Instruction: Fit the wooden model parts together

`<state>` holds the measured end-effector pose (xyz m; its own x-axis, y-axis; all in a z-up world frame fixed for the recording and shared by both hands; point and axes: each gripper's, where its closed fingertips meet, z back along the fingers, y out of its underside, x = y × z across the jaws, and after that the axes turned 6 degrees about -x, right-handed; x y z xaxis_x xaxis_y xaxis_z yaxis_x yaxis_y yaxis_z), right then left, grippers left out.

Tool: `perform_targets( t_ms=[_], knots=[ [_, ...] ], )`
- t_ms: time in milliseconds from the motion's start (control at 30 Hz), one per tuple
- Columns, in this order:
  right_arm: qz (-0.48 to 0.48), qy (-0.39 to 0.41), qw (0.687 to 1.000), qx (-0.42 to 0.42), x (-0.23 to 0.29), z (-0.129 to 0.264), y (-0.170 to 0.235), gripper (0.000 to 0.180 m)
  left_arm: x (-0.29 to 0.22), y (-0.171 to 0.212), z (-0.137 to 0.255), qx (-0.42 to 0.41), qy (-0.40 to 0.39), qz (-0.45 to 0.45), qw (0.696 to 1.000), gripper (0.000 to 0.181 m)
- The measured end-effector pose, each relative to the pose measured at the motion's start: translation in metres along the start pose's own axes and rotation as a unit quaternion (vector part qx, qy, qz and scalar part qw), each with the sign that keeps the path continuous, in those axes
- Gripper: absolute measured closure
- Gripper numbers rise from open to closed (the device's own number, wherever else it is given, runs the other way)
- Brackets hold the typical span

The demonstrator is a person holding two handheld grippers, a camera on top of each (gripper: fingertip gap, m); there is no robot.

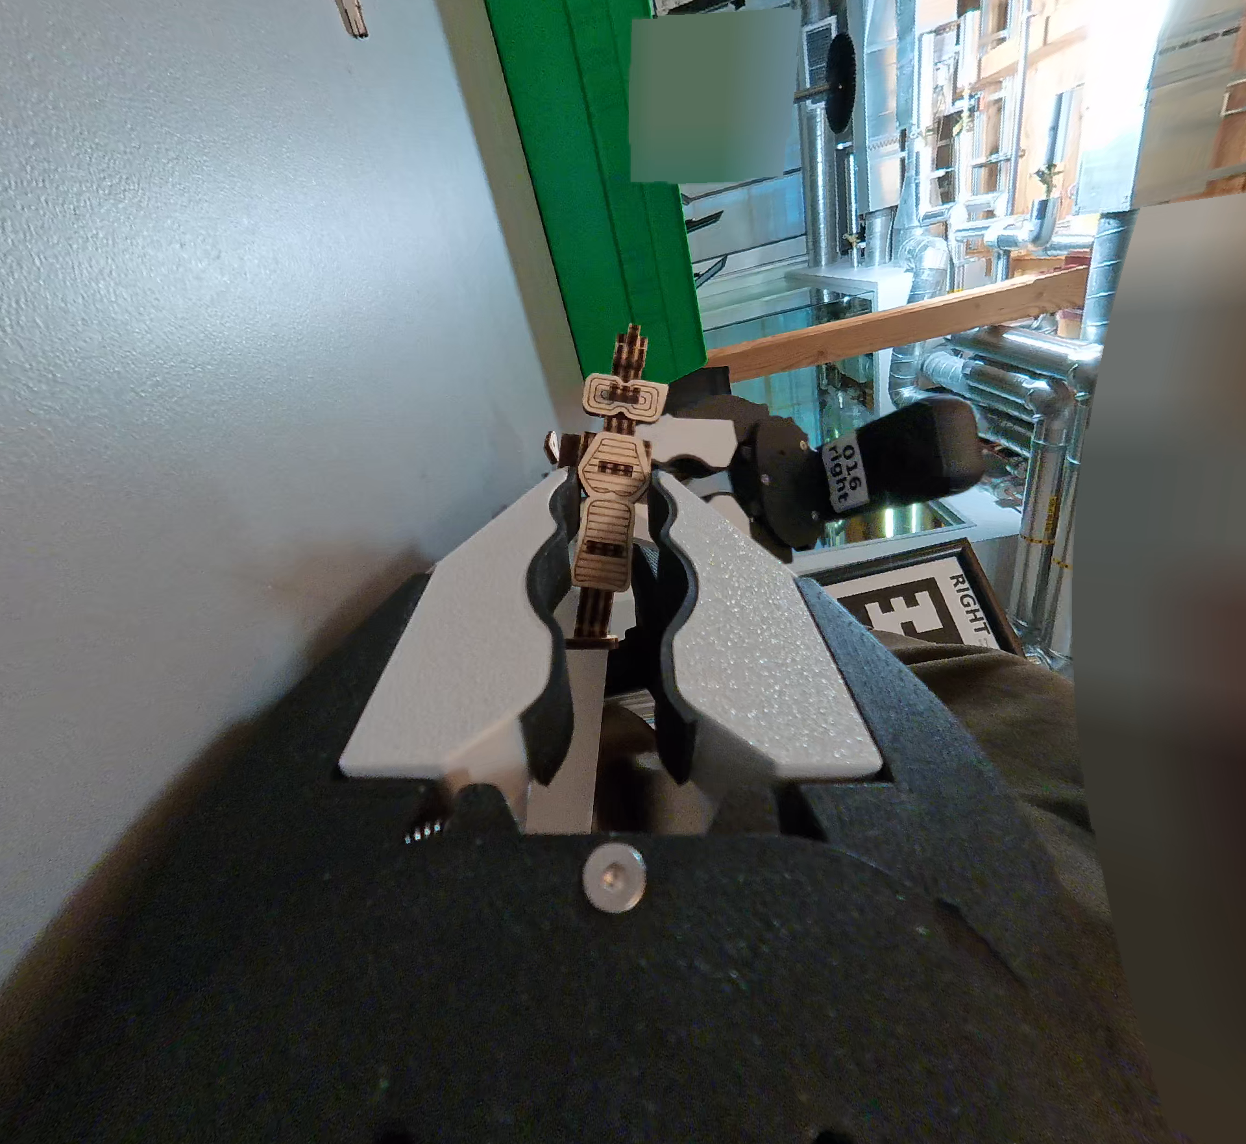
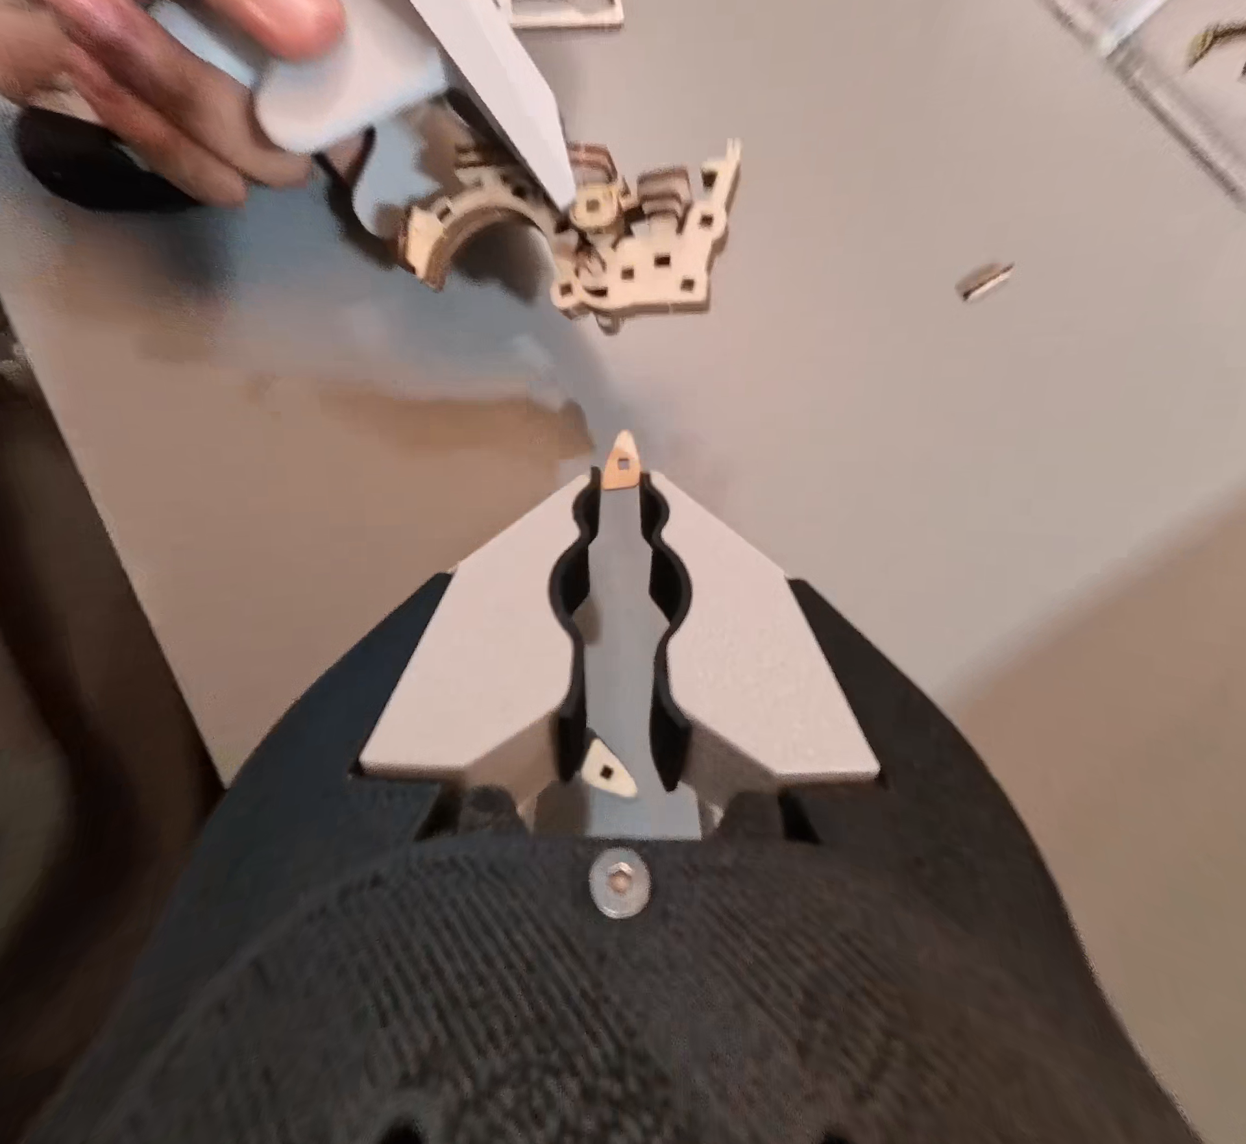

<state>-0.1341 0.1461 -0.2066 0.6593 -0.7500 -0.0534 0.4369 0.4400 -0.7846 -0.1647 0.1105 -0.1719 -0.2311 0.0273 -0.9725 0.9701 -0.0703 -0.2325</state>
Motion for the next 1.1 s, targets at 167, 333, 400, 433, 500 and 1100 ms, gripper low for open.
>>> perform_targets(
  t_ms=[167,333,400,433,500,1100],
  knots=[
    [-0.018,0.003,1.0,0.026,-0.004,-0.004,0.012,0.17,0.0,0.0,0.0,0.0,0.002,0.002,1.0,0.165],
    [-0.021,0.009,0.999,0.033,-0.007,-0.007,0.016,0.163,-0.001,0.0,0.001,0.0,0.004,0.003,1.0,0.165],
    [-0.036,0.011,0.999,0.036,-0.009,-0.006,0.018,0.156,-0.001,0.0,0.001,0.0,0.004,0.004,1.0,0.165],
    [-0.048,0.007,0.998,0.035,-0.009,-0.006,0.019,0.158,-0.001,0.0,0.001,0.0,0.004,0.004,1.0,0.165],
    [-0.075,-0.001,0.997,0.029,-0.009,-0.005,0.018,0.16,-0.001,0.0,0.001,0.0,0.003,0.004,1.0,0.164],
    [-0.004,0.021,1.0,0.01,-0.004,-0.005,0.005,0.176,-0.001,0.0,0.0,0.0,0.004,0.003,1.0,0.165]
  ],
)
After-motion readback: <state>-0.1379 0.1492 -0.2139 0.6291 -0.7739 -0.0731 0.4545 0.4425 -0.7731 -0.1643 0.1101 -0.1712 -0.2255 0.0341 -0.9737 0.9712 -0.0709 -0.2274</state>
